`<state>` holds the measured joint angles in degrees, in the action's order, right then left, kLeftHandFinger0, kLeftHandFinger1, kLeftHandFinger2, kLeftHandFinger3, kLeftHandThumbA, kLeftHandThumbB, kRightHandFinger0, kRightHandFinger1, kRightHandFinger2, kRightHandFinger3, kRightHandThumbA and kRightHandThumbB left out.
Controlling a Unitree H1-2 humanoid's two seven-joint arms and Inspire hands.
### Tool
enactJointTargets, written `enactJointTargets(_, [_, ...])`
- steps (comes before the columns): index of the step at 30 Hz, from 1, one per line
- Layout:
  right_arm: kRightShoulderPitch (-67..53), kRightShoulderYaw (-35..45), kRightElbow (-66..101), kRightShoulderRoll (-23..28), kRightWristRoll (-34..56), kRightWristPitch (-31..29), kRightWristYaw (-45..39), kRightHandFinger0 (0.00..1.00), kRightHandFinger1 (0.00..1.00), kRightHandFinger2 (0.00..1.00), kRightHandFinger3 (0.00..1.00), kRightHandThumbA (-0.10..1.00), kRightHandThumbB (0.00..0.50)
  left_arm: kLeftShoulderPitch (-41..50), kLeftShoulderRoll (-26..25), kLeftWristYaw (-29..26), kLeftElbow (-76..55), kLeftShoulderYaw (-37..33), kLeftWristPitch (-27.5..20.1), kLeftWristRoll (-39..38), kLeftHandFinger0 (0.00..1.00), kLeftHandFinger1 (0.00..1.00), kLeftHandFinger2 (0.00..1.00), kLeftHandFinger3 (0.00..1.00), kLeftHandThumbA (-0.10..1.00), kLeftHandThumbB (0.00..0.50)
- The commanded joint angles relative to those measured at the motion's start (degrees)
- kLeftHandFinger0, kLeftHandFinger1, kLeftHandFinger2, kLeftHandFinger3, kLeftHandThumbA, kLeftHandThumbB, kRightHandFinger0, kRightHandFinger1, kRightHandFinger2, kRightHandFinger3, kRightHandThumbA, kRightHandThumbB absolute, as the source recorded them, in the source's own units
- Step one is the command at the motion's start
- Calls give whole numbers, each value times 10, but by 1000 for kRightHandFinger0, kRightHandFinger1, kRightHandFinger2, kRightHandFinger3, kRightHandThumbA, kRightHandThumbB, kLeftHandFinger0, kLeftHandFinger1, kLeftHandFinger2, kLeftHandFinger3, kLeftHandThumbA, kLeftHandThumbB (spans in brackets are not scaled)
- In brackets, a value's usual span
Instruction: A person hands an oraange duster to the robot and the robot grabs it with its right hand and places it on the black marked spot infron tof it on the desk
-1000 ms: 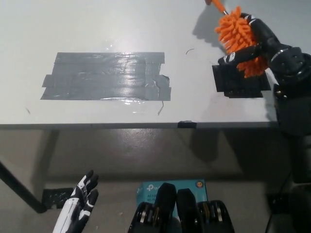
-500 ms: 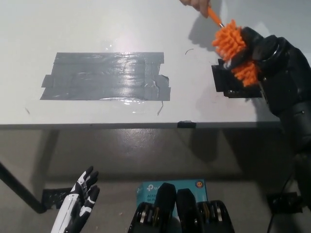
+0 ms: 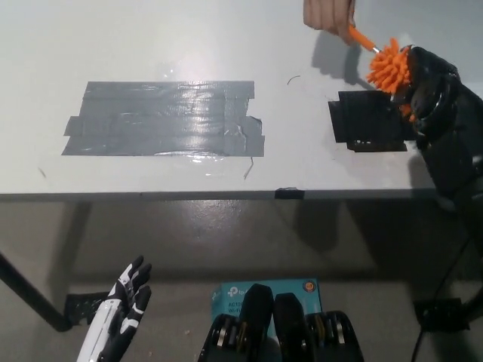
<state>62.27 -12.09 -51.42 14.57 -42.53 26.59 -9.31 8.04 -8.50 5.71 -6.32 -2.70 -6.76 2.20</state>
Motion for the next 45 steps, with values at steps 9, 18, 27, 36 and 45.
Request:
enactJointTargets(9, [-56, 68, 344, 23, -7, 3, 28, 64, 492, 865, 691, -100, 218, -19, -8, 0, -15, 12, 0, -5, 1000, 1000, 1000, 1000, 883, 257])
enactJointTargets(18, [-131, 165, 666, -24, -17, 3, -47, 15, 539, 967, 1000, -100, 172, -25, -9, 0, 15, 23, -18, -28, 1000, 1000, 1000, 1000, 902, 253])
enactJointTargets(27, [-163, 243, 767, -54, -5, 3, -64, 17, 524, 951, 1000, -100, 167, -17, -19, -4, 4, 36, -12, -23, 1000, 1000, 1000, 1000, 923, 238])
enactJointTargets(36, [-157, 264, 614, -43, 5, 3, -57, 14, 535, 975, 1000, -100, 166, -6, -23, 2, -3, 44, -18, -16, 1000, 1000, 1000, 1000, 945, 219])
enactJointTargets(45, [-83, 195, 343, -15, 35, -1, 17, 27, 502, 908, 852, -100, 199, -3, -19, 2, -13, 46, -12, -21, 1000, 1000, 1000, 1000, 926, 223])
